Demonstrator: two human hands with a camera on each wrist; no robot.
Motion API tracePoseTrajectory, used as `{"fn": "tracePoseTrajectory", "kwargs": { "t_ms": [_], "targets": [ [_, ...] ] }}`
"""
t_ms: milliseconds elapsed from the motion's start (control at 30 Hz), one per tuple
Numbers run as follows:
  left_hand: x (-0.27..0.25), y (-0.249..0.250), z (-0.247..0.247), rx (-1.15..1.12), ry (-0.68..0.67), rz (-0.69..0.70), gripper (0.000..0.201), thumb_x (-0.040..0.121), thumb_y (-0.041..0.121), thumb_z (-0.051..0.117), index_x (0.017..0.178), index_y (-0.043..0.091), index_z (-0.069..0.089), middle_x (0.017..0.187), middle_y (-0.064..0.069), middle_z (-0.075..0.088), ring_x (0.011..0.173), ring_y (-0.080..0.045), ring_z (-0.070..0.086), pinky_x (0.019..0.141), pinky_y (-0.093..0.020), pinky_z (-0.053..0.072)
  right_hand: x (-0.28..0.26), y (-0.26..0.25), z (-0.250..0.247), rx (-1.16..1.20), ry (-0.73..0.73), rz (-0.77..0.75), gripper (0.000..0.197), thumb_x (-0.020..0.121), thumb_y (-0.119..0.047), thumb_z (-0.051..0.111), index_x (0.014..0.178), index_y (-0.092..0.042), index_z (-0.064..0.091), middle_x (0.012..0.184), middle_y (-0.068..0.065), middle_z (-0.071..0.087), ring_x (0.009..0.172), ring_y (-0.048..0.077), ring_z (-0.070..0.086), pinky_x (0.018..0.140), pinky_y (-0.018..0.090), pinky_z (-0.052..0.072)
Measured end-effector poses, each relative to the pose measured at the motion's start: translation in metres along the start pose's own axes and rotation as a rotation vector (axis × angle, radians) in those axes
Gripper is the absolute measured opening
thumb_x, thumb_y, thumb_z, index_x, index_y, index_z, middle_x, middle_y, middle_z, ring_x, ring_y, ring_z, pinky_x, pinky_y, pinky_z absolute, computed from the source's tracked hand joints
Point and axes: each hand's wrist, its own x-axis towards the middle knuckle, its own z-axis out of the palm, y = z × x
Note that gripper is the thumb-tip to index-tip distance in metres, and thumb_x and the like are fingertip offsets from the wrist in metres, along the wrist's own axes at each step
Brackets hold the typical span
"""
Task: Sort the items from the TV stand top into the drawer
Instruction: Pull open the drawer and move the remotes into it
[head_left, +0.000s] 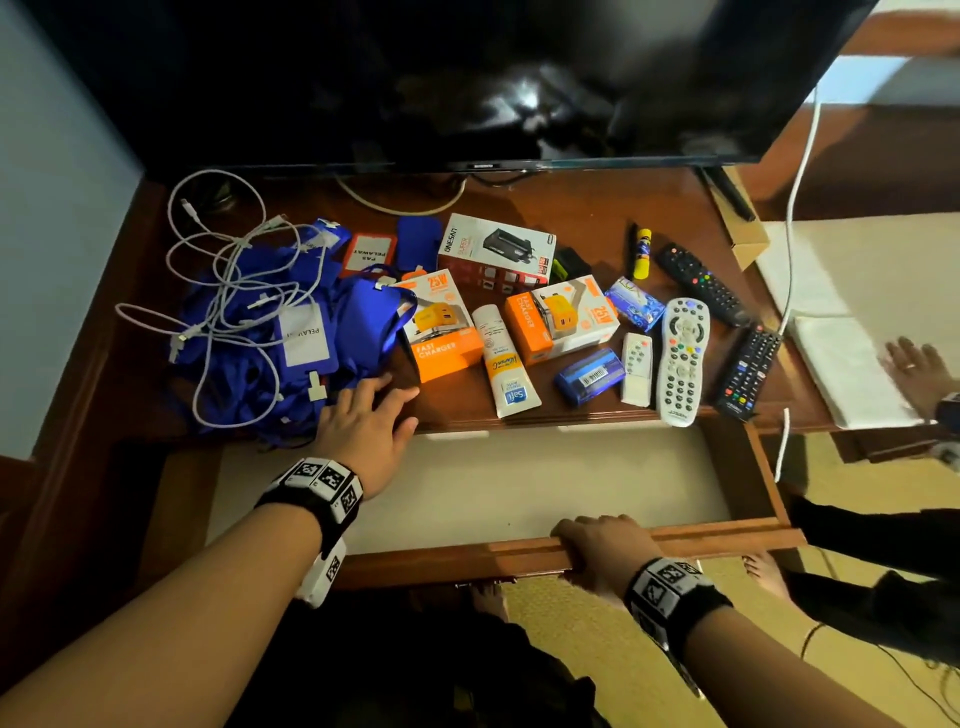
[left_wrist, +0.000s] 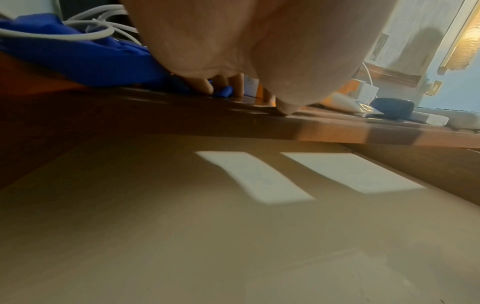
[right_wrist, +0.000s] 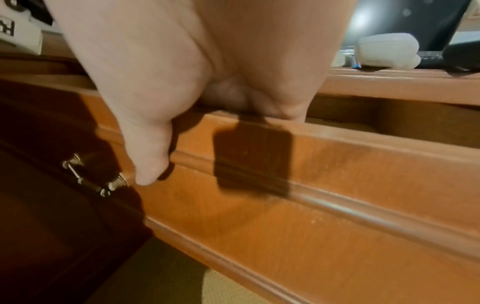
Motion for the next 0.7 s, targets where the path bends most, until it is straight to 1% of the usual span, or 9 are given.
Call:
{"fn": "tracePoseTrajectory", "kwargs": {
  "t_ms": [100, 167, 267, 333, 400, 467, 600, 700],
  "targets": [
    [-0.002, 0.000, 0.001, -0.002, 0.019, 0.004, 0.045, 0.103, 0.048, 0.048, 0.147, 0.038, 0.046, 0.158, 0.000, 0.034, 0.140, -0.029, 0.036, 0.110, -0.052, 0.035, -0.005, -0.004, 0.005, -0.002, -0.032, -0.032, 0.038, 0.094, -0.046, 0.063, 0.127, -0.033, 0.053, 0.115, -0.005, 0.070, 0.106, 0.026, 0.069, 0.096, 0.040, 0.053],
    [-0.001, 0.000, 0.000, 0.002, 0.017, 0.003, 0.045, 0.103, 0.048, 0.047, 0.147, 0.038, 0.045, 0.158, 0.000, 0.033, 0.140, -0.028, 0.036, 0.111, -0.051, 0.035, -0.014, -0.007, 0.010, -0.001, -0.062, -0.055, 0.039, 0.095, -0.046, 0.062, 0.130, -0.032, 0.052, 0.116, -0.004, 0.071, 0.106, 0.027, 0.069, 0.094, 0.041, 0.054],
    [-0.001, -0.001, 0.001, 0.011, 0.016, 0.003, 0.045, 0.103, 0.049, 0.047, 0.147, 0.039, 0.045, 0.158, 0.000, 0.033, 0.139, -0.028, 0.036, 0.110, -0.051, 0.035, -0.031, -0.012, 0.028, 0.003, -0.133, -0.090, 0.048, 0.094, -0.049, 0.064, 0.137, -0.035, 0.048, 0.121, -0.004, 0.070, 0.109, 0.028, 0.069, 0.096, 0.042, 0.055],
    [-0.001, -0.001, 0.002, 0.008, 0.020, 0.002, 0.045, 0.103, 0.048, 0.047, 0.147, 0.039, 0.045, 0.158, 0.000, 0.033, 0.139, -0.028, 0.036, 0.110, -0.051, 0.035, -0.044, -0.014, 0.042, -0.017, -0.183, -0.117, 0.052, 0.093, -0.047, 0.065, 0.140, -0.038, 0.046, 0.123, -0.003, 0.071, 0.109, 0.029, 0.070, 0.098, 0.043, 0.054],
    [-0.001, -0.001, 0.003, 0.006, 0.015, 0.000, 0.045, 0.103, 0.048, 0.047, 0.147, 0.039, 0.044, 0.158, 0.000, 0.033, 0.140, -0.028, 0.035, 0.110, -0.051, 0.035, -0.056, -0.016, 0.052, -0.008, -0.234, -0.139, 0.056, 0.094, -0.039, 0.066, 0.144, -0.037, 0.043, 0.126, -0.001, 0.070, 0.111, 0.030, 0.069, 0.102, 0.043, 0.052],
    [0.000, -0.001, 0.002, 0.003, 0.001, -0.004, 0.045, 0.103, 0.048, 0.046, 0.147, 0.039, 0.043, 0.159, 0.000, 0.031, 0.141, -0.029, 0.034, 0.112, -0.052, 0.033, -0.068, -0.016, 0.058, 0.020, -0.272, -0.136, 0.056, 0.096, -0.033, 0.065, 0.147, -0.036, 0.042, 0.125, 0.001, 0.071, 0.112, 0.031, 0.067, 0.104, 0.040, 0.048],
    [-0.002, 0.000, 0.000, 0.006, 0.002, -0.002, 0.045, 0.103, 0.047, 0.047, 0.147, 0.038, 0.044, 0.159, 0.000, 0.032, 0.141, -0.029, 0.034, 0.111, -0.053, 0.034, -0.083, -0.016, 0.057, 0.100, -0.273, -0.114, 0.054, 0.097, -0.036, 0.064, 0.145, -0.042, 0.041, 0.124, -0.004, 0.070, 0.110, 0.028, 0.067, 0.101, 0.038, 0.051],
    [-0.003, 0.000, -0.001, 0.001, 0.000, -0.002, 0.044, 0.103, 0.046, 0.048, 0.146, 0.037, 0.046, 0.159, -0.001, 0.033, 0.141, -0.030, 0.034, 0.110, -0.054, 0.034, -0.082, -0.013, 0.049, 0.102, -0.321, -0.123, 0.056, 0.098, -0.033, 0.063, 0.148, -0.042, 0.039, 0.128, 0.000, 0.067, 0.114, 0.029, 0.063, 0.100, 0.040, 0.050]
  ]
}}
